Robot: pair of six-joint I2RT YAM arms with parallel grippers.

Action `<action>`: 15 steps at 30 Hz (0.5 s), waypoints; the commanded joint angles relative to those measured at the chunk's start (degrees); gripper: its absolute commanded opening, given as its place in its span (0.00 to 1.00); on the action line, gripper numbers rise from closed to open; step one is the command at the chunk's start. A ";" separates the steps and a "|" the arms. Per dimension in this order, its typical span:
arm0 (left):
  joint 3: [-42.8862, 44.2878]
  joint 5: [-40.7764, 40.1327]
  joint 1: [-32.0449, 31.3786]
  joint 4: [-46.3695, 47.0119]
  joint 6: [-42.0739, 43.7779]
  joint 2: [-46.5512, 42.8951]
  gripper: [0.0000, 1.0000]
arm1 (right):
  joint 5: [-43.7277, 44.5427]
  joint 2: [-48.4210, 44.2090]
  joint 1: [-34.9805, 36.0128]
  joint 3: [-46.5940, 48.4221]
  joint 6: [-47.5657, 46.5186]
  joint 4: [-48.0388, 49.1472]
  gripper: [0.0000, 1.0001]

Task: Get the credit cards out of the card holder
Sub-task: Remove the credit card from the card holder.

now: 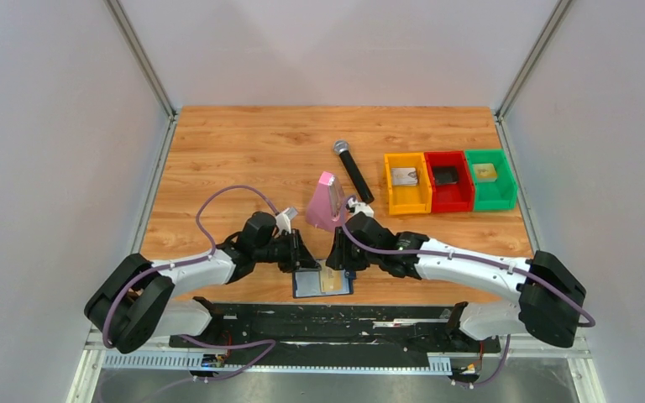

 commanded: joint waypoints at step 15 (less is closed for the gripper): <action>0.70 -4.40 -0.22 -1.50 2.96 0.16 0.36 | -1.88 6.58 -2.01 -3.72 -0.50 7.35 0.29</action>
